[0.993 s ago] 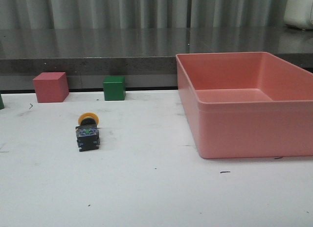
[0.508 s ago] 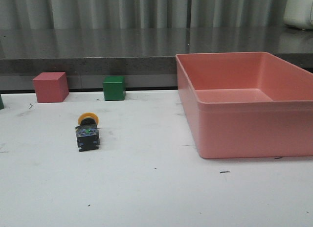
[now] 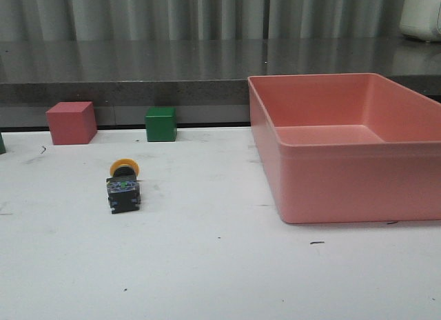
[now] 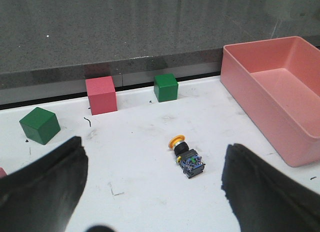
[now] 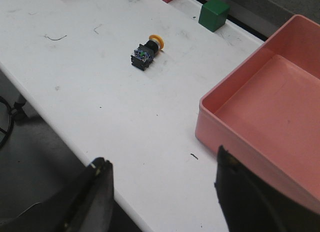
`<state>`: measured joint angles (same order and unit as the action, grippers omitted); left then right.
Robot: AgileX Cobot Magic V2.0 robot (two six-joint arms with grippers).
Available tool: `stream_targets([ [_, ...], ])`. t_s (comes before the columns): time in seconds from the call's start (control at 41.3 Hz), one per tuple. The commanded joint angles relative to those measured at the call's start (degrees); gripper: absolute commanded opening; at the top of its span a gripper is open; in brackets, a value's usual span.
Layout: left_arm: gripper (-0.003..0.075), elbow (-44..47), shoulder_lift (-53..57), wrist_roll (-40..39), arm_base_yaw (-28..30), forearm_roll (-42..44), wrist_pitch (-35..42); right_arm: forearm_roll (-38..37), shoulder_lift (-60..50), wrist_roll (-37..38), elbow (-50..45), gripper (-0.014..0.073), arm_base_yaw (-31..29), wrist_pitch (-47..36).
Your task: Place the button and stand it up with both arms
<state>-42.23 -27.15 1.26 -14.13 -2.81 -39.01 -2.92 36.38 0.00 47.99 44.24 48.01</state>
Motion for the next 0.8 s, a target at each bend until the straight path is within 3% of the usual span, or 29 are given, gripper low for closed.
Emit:
stream_targets([
  [0.0, 0.0545, -2.0, -0.8, -0.1, -0.5, -0.9, 4.9, -0.6, -0.1, -0.4, 1.3, 0.0468, -0.2, -4.3],
  [0.169, 0.0545, -2.2, -1.3, -0.1, -0.5, -5.7, 6.6, -0.6, -0.1, -0.4, 1.3, 0.0468, -0.2, -4.3],
  [0.266, 0.0546, -3.7, -3.8, -0.1, -0.5, -5.8, 3.8, -0.6, -0.1, -0.4, 1.3, 0.0468, -0.2, -4.3],
  [0.508, 0.0546, -11.0, -16.1, -0.1, -0.5, -5.8, -4.7, -0.6, -0.1, -0.4, 1.3, 0.0468, -0.2, -4.3],
  [0.775, 0.0546, -16.0, -31.3, 0.0, -2.1, -7.2, -6.3, -0.6, -0.1, -0.4, 1.3, 0.0468, -0.2, -4.3],
])
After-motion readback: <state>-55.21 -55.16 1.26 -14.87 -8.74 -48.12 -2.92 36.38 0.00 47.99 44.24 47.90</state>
